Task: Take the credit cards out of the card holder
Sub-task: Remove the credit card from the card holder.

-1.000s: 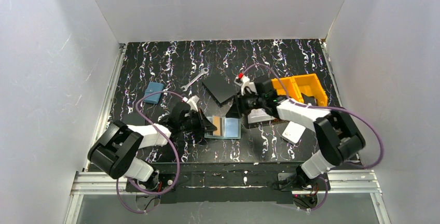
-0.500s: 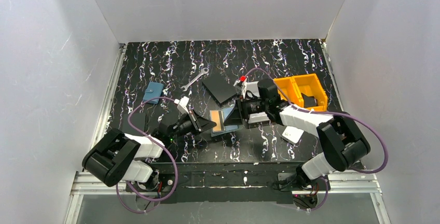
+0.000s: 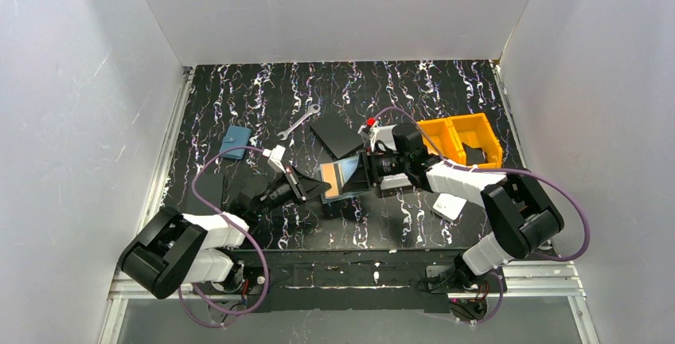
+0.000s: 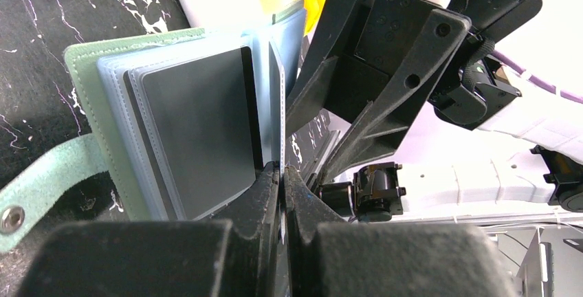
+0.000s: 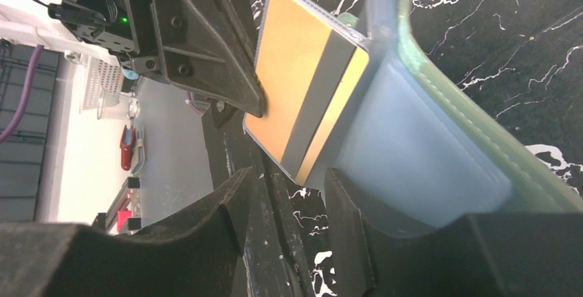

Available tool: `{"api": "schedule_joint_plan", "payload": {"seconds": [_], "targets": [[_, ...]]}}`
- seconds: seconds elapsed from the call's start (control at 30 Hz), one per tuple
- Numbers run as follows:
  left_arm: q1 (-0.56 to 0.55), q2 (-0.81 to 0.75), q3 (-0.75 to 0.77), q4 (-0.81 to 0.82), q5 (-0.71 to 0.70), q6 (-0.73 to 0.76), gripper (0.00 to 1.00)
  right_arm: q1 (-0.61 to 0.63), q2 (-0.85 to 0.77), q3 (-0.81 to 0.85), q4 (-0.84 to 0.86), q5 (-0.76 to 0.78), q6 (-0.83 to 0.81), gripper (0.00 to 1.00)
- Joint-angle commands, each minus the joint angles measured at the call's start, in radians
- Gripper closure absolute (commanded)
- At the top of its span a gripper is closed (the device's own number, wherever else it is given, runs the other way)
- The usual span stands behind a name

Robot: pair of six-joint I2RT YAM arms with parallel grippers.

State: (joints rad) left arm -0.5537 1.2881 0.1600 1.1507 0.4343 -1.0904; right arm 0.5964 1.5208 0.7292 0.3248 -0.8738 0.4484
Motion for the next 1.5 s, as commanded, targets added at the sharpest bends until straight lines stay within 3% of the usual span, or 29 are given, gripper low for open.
{"api": "schedule_joint_plan", "payload": {"seconds": [0.0, 0.2, 0.5, 0.63, 0.8, 0.93, 1.03, 1.13, 1.3, 1.47], "targets": [[0.001, -0.071, 0.002, 0.078, 0.025, -0.004, 1.0, -0.028, -0.001, 0.03, 0.047, 0.004, 0.058, 0.47], [0.001, -0.077, 0.029, 0.097, 0.069, -0.021, 1.0, -0.037, 0.011, 0.033, 0.192, -0.079, 0.222, 0.47], [0.001, -0.046, 0.052, 0.151, 0.117, -0.049, 1.0, -0.037, 0.016, 0.058, 0.249, -0.121, 0.319, 0.53], [0.0, -0.021, 0.055, 0.184, 0.124, -0.062, 1.0, -0.037, 0.024, 0.061, 0.275, -0.128, 0.355, 0.6], [-0.002, 0.009, 0.048, 0.188, 0.125, -0.063, 1.0, -0.037, 0.043, 0.074, 0.315, -0.144, 0.414, 0.78], [-0.002, 0.022, 0.034, 0.17, 0.111, -0.054, 1.0, -0.037, 0.049, 0.076, 0.321, -0.149, 0.42, 0.86], [-0.002, 0.004, 0.037, 0.087, 0.095, -0.027, 1.0, -0.038, 0.049, 0.075, 0.32, -0.148, 0.419, 0.86], [-0.005, -0.041, 0.052, -0.046, 0.072, 0.015, 1.0, -0.038, 0.047, 0.077, 0.291, -0.137, 0.398, 0.78], [-0.014, -0.125, 0.09, -0.258, 0.029, 0.079, 1.0, -0.038, 0.056, 0.084, 0.274, -0.136, 0.381, 0.78], [-0.029, -0.143, 0.111, -0.299, 0.016, 0.095, 1.0, -0.038, 0.062, 0.089, 0.251, -0.13, 0.363, 0.74]]}}
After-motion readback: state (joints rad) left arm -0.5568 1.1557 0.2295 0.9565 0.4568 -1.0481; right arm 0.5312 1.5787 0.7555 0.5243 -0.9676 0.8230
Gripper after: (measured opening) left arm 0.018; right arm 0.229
